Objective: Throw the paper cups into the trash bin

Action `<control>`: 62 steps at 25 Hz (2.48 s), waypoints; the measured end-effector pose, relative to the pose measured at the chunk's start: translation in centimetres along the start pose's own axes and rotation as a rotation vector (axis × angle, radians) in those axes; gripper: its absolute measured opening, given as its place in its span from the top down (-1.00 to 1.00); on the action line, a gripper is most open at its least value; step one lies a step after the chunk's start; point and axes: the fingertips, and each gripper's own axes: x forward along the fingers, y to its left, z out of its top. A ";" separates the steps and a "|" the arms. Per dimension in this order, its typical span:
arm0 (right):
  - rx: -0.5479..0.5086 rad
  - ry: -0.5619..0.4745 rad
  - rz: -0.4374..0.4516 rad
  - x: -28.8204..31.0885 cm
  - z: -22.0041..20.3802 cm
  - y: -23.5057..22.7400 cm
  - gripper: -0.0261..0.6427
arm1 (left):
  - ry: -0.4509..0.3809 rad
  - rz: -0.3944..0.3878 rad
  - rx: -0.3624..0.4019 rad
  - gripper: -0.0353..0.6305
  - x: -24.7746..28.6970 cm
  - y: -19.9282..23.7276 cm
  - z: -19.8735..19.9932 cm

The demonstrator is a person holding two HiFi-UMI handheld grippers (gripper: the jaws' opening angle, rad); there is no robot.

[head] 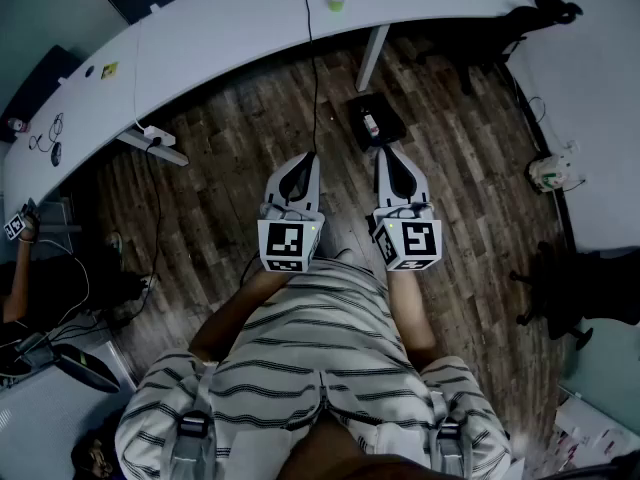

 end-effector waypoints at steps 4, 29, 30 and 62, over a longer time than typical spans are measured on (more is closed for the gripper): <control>0.000 -0.002 0.010 -0.2 0.2 -0.6 0.89 | 0.000 0.009 0.001 0.82 0.3 -0.6 0.1; 0.019 -0.004 0.126 -2.4 -1.0 -4.7 0.89 | 0.045 0.086 0.039 0.82 1.2 -6.4 -1.8; 0.025 -0.003 0.125 -2.1 -1.2 -4.8 0.89 | 0.048 0.089 0.041 0.82 1.3 -6.2 -1.9; 0.009 0.068 0.028 30.8 0.4 -12.0 0.89 | 0.057 -0.055 -0.028 0.82 30.7 13.1 1.2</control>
